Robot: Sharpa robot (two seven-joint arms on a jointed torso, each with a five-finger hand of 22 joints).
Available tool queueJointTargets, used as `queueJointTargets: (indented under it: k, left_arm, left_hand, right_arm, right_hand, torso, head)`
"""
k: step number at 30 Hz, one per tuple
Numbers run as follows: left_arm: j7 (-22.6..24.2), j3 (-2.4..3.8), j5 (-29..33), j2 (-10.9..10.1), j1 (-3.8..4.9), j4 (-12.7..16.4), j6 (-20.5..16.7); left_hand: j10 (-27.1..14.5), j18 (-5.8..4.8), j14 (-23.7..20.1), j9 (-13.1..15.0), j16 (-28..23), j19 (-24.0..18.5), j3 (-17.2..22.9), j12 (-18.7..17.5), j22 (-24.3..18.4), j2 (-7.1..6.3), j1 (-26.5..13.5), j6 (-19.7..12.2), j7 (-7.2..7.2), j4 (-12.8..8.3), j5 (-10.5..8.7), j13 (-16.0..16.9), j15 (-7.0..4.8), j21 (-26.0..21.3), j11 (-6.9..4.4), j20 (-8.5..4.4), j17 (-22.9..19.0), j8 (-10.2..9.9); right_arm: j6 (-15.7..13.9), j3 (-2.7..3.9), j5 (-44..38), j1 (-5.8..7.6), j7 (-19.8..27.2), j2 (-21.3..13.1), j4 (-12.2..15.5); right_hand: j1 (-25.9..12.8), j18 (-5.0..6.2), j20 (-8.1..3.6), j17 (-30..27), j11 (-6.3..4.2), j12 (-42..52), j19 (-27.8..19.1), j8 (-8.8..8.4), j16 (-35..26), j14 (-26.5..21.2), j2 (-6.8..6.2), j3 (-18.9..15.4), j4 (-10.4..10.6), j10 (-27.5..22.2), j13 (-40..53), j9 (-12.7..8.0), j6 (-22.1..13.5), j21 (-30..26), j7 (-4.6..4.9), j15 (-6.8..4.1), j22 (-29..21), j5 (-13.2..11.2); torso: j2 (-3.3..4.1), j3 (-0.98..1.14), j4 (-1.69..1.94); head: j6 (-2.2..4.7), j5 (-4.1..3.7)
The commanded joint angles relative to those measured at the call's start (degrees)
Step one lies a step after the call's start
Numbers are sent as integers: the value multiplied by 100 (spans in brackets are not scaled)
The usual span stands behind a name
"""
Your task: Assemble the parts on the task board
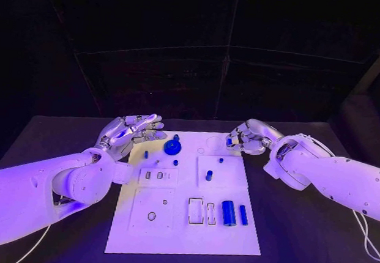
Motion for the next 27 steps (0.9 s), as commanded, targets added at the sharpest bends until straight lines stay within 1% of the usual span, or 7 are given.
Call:
queueJointTargets:
  k: [1, 4, 7, 15, 19, 21, 27]
  left_arm:
    - [34, 3, -10, 11, 10, -30, 76]
    - [31, 3, -10, 11, 16, -48, 71]
    - [34, 4, -10, 17, 21, -65, 72]
    - [37, 4, -10, 32, 33, -95, 68]
    - [37, 4, -10, 48, 40, -121, 59]
    - [39, 4, -10, 53, 41, -128, 57]
    - [40, 4, -10, 58, 44, -134, 49]
  left_hand:
    - [42, 36, 33, -4, -37, 36, 1, -20, -7, -3, -28, 26, 24, -36, 13, -6, 4, -32, 13, 10, 7, -32]
    - [43, 36, 34, -4, -38, 37, 1, -20, -7, -2, -28, 27, 23, -36, 13, -6, 4, -33, 12, 10, 7, -32]
    - [43, 36, 34, -4, -38, 37, 1, -20, -7, -2, -28, 27, 23, -36, 13, -6, 4, -33, 12, 10, 7, -32]
    - [43, 36, 34, -4, -38, 37, 1, -20, -7, -2, -28, 27, 23, -36, 13, -6, 4, -33, 12, 10, 7, -32]
    - [43, 36, 34, -4, -38, 37, 1, -20, -7, -2, -28, 27, 23, -36, 13, -6, 4, -33, 12, 10, 7, -32]
    - [43, 36, 34, -4, -38, 37, 1, -20, -7, -2, -28, 27, 23, -36, 13, -6, 4, -33, 12, 10, 7, -32]
    - [43, 36, 34, -4, -38, 37, 1, -20, -7, -2, -28, 27, 23, -36, 13, -6, 4, -33, 12, 10, 7, -32]
  right_arm:
    - [-312, 5, 73, 19, -517, 87, 244]
    - [-336, 4, 34, 22, -798, 256, 428]
    - [-339, 2, -69, 22, -1014, 451, 516]
    - [-81, -6, -470, 11, -1510, 918, 674]
    - [77, -155, -730, 3, -1672, 1167, 663]
    - [150, -205, -844, 1, -1749, 1277, 630]
    - [300, -266, -1071, -36, -1900, 1535, 512]
  right_hand:
    - [-29, -93, -26, 829, -14, 7, 10, -38, 6, 473, 63, 40, 5, -9, 415, 13, 17, -12, 2, -27, -12, -36]
    - [-45, -87, -25, 808, -10, -19, -3, -50, -4, 469, 61, 48, 11, -26, 390, 10, 7, -25, 7, -25, -42, -45]
    - [-49, -86, -24, 801, -9, -25, -4, -53, -7, 467, 65, 55, 13, -30, 385, 9, 6, -26, 7, -24, -44, -45]
    - [-63, -82, -23, 778, -8, -44, -12, -63, -19, 462, 80, 81, 20, -41, 368, 9, 6, -36, 8, -23, -66, -36]
    - [-69, -82, -22, 772, -7, -51, -13, -65, -21, 460, 81, 83, 23, -45, 361, 9, 5, -37, 9, -22, -67, -37]
    - [-82, -81, -22, 765, -6, -56, -14, -70, -25, 459, 80, 89, 30, -49, 356, 9, 3, -40, 11, -21, -72, -40]
    - [-89, -82, -21, 753, -5, -68, -12, -73, -31, 456, 77, 92, 32, -56, 345, 8, 1, -39, 11, -21, -70, -43]
  torso:
    - [-47, -29, -9]
    - [-60, -48, -2]
    - [-86, -63, -3]
    - [-94, -71, 3]
    - [-104, -86, -5]
    - [-97, -70, -6]
    - [-94, -71, -5]
  head:
    - [-38, 24]
    - [-29, 23]
    - [-78, 100]
    - [-126, 198]
    - [-157, 246]
    - [-161, 283]
    - [-197, 388]
